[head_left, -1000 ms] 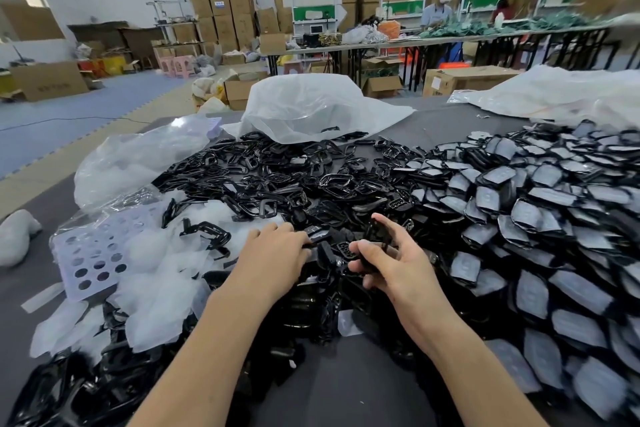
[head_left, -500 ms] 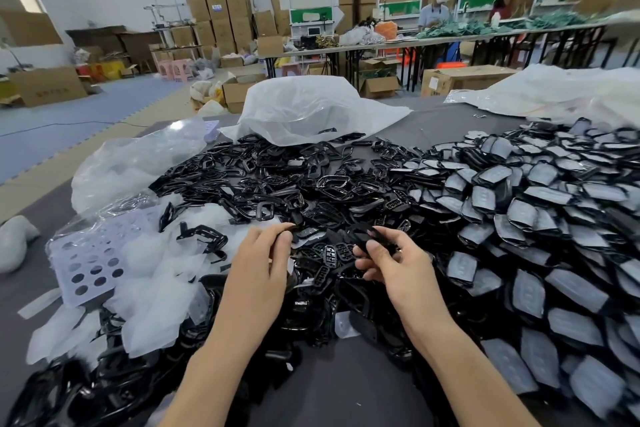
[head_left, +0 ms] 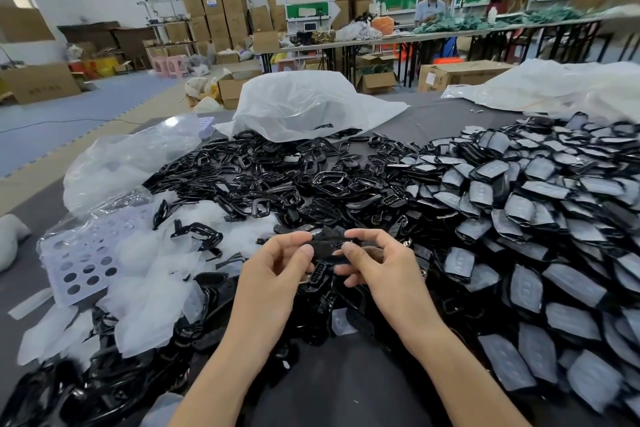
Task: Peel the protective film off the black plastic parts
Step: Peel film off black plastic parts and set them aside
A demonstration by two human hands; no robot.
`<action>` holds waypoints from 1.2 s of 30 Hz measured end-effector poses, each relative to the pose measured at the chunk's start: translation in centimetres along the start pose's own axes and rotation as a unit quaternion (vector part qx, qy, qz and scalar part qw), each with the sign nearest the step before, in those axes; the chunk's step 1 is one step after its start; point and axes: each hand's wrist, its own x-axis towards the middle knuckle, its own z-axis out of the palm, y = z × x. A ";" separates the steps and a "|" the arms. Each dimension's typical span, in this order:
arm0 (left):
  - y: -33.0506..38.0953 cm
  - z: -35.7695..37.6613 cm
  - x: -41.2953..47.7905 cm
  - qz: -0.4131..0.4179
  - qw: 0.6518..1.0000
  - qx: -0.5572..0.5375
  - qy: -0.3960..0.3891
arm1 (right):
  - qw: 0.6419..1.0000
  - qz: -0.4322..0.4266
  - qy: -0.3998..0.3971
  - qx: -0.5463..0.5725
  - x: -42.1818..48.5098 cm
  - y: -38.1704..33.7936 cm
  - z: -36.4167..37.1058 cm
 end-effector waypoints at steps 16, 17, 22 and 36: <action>-0.8 -0.2 -1.0 0.265 0.869 0.411 -0.070 | 0.999 -0.013 -0.016 0.038 -0.3 0.2 0.7; -0.9 -0.1 -1.0 0.264 0.874 0.403 -0.065 | 0.999 -0.014 -0.005 0.035 -0.2 0.3 0.6; -0.2 0.3 -0.5 0.101 0.981 0.164 0.008 | 0.998 -0.002 0.007 0.060 -0.1 0.1 0.3; -0.3 0.0 -0.4 0.056 0.992 0.109 -0.019 | 0.995 0.004 -0.080 0.056 -0.7 -0.6 0.6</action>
